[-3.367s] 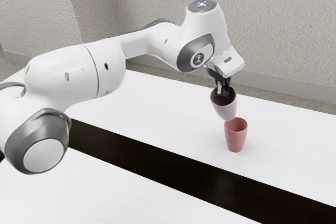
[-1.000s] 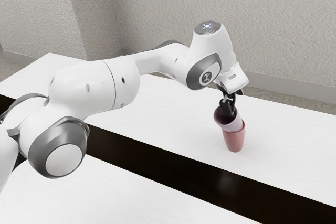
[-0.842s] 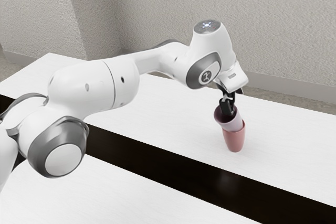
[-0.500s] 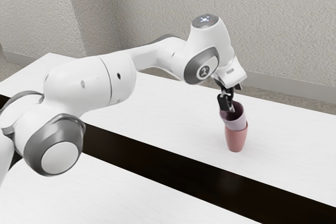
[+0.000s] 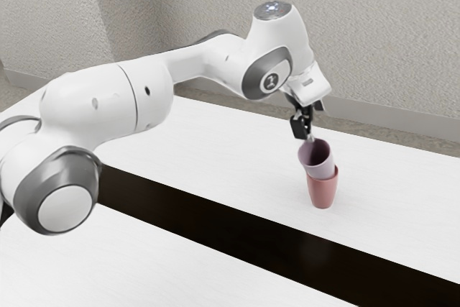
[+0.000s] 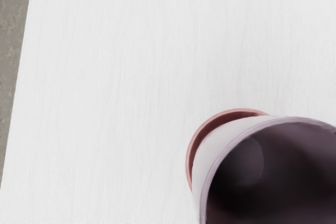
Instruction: Place the left cup onto the right cup
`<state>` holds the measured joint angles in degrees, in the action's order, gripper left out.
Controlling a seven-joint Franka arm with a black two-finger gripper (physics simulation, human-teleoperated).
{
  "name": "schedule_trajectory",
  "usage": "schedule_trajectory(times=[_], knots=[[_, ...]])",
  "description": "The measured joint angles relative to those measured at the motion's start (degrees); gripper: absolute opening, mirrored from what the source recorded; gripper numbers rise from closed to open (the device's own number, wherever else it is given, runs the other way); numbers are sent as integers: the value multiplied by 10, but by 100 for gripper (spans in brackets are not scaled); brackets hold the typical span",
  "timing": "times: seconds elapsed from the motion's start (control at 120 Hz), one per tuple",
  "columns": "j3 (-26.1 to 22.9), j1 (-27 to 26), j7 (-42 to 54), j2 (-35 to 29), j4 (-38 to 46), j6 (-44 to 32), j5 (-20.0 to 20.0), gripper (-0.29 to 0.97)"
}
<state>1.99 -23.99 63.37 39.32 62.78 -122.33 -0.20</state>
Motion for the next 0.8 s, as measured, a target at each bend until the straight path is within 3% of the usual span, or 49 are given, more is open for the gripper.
schedule_trajectory(times=[0.308,0.8], knots=[[15,2,-10,-44,36,68,6,68],[49,27,-71,-203,178,210,48,68]])
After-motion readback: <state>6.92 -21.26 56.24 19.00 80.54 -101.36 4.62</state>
